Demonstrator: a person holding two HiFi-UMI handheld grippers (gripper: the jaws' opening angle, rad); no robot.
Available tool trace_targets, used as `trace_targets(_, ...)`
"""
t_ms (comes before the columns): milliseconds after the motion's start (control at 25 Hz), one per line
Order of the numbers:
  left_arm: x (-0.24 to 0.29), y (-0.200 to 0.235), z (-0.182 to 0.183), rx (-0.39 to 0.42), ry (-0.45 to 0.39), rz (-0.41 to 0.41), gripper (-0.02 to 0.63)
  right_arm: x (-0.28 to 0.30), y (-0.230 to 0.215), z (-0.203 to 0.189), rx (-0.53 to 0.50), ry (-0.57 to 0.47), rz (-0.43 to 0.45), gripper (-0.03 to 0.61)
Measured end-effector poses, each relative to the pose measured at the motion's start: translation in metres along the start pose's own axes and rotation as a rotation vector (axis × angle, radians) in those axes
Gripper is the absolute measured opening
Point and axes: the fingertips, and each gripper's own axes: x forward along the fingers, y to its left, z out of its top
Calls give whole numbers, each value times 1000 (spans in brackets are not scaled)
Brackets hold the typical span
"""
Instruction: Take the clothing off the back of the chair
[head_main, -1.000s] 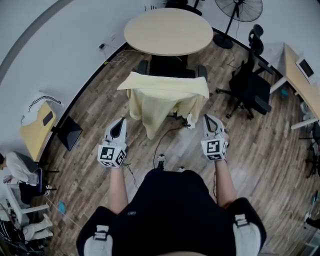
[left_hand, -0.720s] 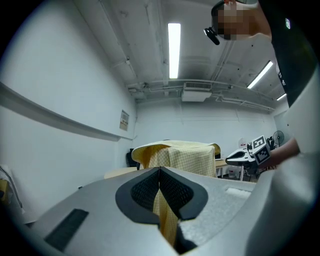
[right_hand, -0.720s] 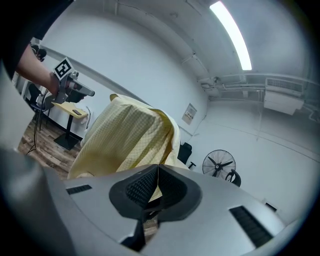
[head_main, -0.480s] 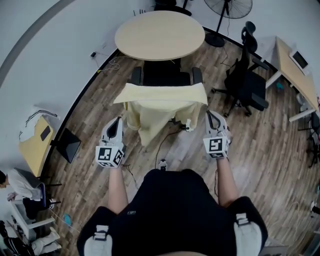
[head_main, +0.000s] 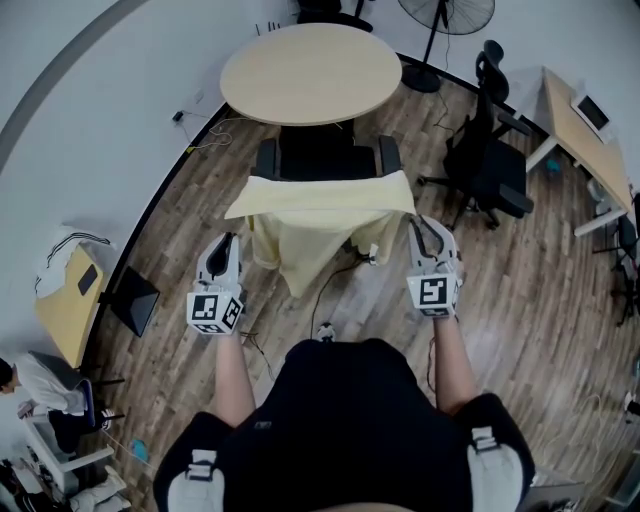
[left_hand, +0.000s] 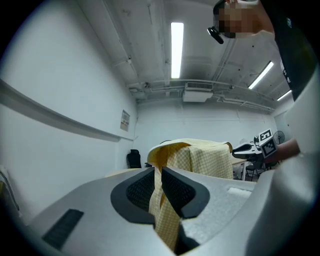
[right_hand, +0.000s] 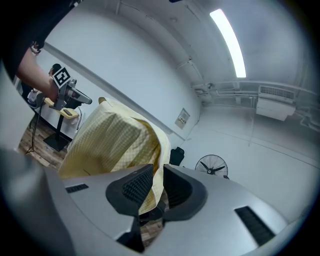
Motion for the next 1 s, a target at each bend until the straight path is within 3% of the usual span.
trace_targets(320,15,10,2,6,-15,-11,83,8,-7,17,-24,-24,-32,63)
trace_targets(520,23,13,9,-7,-39,-22,107,10,-3,6,0,-12,-41,64)
trace_targets(1000,46,19,34,-25,-121,-103,116,21,-6,16,16,-21,-89,63)
